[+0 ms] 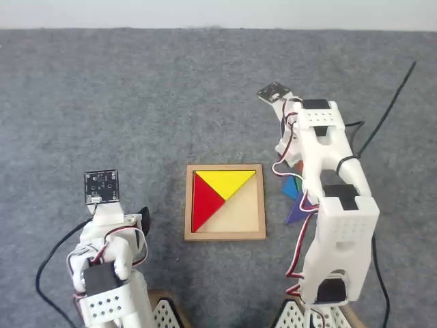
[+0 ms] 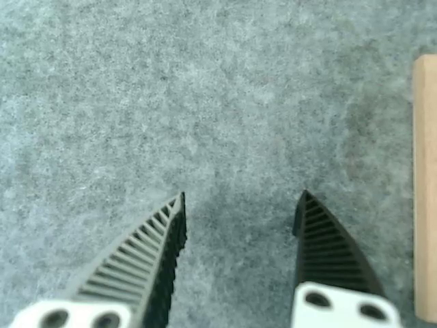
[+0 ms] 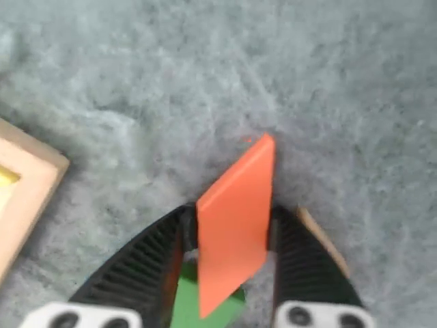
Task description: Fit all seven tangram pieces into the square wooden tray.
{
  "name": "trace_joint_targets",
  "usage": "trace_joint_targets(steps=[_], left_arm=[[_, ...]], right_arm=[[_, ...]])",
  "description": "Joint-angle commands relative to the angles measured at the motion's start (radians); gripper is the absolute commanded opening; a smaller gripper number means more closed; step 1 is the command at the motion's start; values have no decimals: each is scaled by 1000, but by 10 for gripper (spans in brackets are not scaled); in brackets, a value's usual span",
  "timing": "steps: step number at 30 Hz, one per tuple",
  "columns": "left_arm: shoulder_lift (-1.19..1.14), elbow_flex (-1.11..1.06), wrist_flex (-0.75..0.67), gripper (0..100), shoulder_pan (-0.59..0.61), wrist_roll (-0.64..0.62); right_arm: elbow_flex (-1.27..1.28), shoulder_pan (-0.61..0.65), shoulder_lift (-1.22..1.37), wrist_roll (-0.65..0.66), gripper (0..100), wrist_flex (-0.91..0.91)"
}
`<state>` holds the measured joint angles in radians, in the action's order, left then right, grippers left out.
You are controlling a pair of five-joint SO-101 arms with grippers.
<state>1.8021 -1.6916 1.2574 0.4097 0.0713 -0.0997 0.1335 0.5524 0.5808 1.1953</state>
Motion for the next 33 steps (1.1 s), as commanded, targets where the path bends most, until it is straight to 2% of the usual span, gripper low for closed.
trace_joint_targets(steps=[1, 4, 6, 13, 18, 21, 27, 33], left_arm=[[15, 8, 5, 245, 5, -9], [15, 8, 5, 245, 5, -9], [15, 8, 5, 245, 5, -9], [15, 8, 5, 245, 5, -9], [15, 8, 5, 245, 5, -9], [15, 8, 5, 245, 5, -9], [15, 8, 5, 245, 5, -9], [15, 8, 5, 245, 5, -9]], right_arm=[[-6, -1, -4, -26, 43, 15], [-8, -2, -5, -31, 43, 16], [-11, -2, -10, -81, 43, 16], [-41, 33, -200, -419, 43, 229], [-17, 145, -297, -723, 43, 308], [5, 225, -291, -853, 46, 317], [78, 351, -237, -1039, 45, 251], [78, 364, -219, -1111, 47, 206]])
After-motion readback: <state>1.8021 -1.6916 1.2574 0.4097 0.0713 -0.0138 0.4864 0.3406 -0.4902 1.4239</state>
